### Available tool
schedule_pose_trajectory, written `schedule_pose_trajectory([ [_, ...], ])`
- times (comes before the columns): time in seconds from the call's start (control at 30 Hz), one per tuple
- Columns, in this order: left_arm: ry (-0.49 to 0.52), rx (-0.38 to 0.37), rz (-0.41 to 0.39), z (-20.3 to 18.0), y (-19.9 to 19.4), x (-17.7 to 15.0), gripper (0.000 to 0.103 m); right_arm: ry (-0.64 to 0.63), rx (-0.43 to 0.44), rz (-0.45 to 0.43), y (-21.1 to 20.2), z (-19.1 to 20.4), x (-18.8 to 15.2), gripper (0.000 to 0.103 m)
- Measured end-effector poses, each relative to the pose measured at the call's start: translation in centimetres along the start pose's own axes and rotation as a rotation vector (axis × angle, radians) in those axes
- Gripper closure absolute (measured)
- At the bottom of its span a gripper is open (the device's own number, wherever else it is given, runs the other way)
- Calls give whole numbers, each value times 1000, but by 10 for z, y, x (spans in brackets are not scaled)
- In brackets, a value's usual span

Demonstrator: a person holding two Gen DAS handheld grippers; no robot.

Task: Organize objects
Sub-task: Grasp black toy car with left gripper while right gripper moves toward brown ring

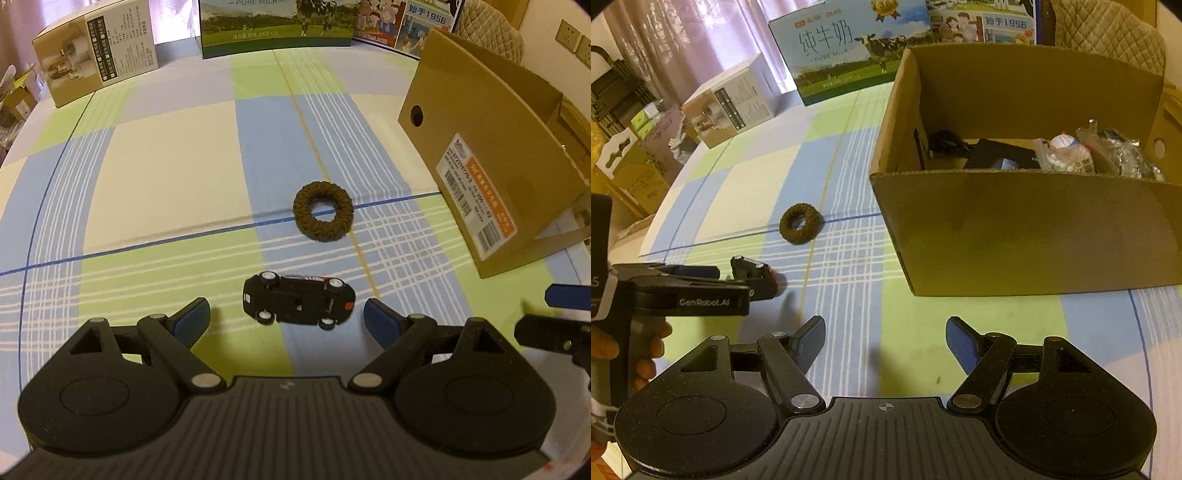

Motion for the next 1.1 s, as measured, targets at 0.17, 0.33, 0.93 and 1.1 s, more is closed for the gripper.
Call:
schedule_pose_trajectory([
  [0.17, 10, -9, -4, -1, 5, 4, 24, -13, 4, 21, 6, 7, -2, 34],
  [0.33, 21, -10, -1, 4, 5, 2, 39, -42, 18, 42, 13, 19, -5, 34],
  [0.93, -157, 149, -55, 116, -26, 17, 39, -295, 61, -58, 79, 95, 55, 35],
  [1.1, -170, 158, -61, 123, -27, 23, 39, -318, 41, -53, 107, 95, 70, 43],
])
Point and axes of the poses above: each gripper's, at about its wrist camera, not at the fingertips, and y roughly the way its jaws point, z to its left, x to its top, the point moved 9 cm from there along y, roughly the way its jaws point, and after that the axes turned 5 degrees about -y, right-handed, at the moved point
